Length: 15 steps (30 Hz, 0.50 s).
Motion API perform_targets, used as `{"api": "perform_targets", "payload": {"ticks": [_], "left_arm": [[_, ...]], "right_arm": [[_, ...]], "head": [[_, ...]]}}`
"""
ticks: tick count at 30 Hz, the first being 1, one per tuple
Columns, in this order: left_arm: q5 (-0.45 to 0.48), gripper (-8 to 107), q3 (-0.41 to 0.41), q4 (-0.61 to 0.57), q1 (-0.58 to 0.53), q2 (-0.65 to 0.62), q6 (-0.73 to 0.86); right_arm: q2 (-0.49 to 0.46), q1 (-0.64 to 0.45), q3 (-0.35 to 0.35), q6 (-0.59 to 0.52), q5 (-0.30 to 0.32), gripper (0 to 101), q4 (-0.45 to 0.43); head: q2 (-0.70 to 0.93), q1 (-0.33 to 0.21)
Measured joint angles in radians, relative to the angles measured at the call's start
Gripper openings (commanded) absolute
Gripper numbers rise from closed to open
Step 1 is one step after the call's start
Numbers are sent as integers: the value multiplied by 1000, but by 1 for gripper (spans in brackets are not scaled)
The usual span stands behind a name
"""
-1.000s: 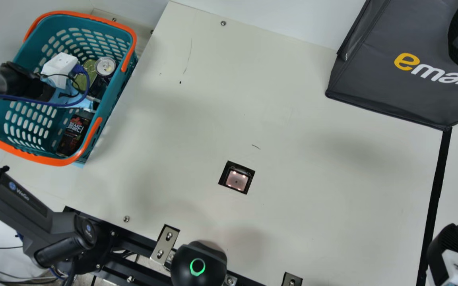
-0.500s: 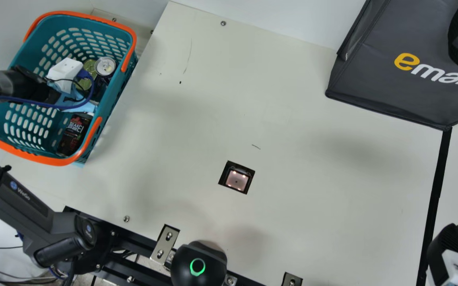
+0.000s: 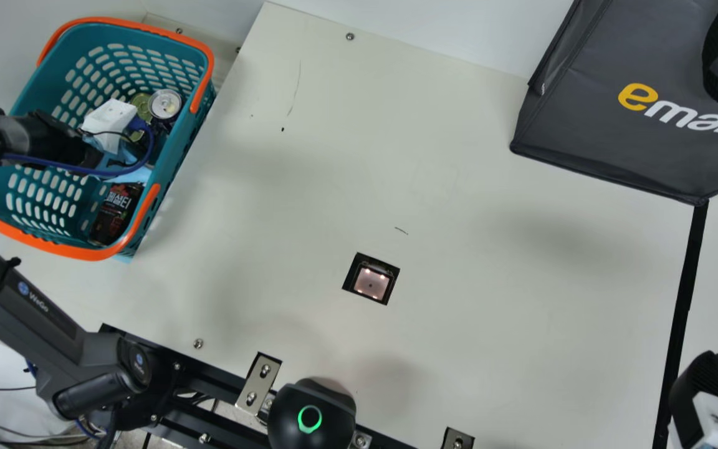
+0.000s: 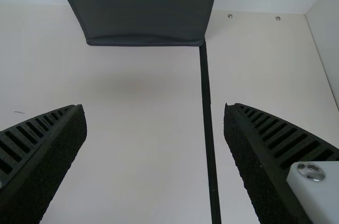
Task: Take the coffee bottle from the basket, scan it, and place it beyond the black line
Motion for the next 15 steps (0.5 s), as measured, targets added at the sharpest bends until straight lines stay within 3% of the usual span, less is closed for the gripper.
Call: {"api": "perform_targets", "payload": {"ticks": [11,15], "left_arm": [[-11,10,-8,-16,-8,13,-7],[3,10,-22,-21,-8,3,-16]], "right_arm": [[0,0,0,0,0,91,0],[0,0,0,0,0,91,0]], "head": [[0,0],[0,0]]}}
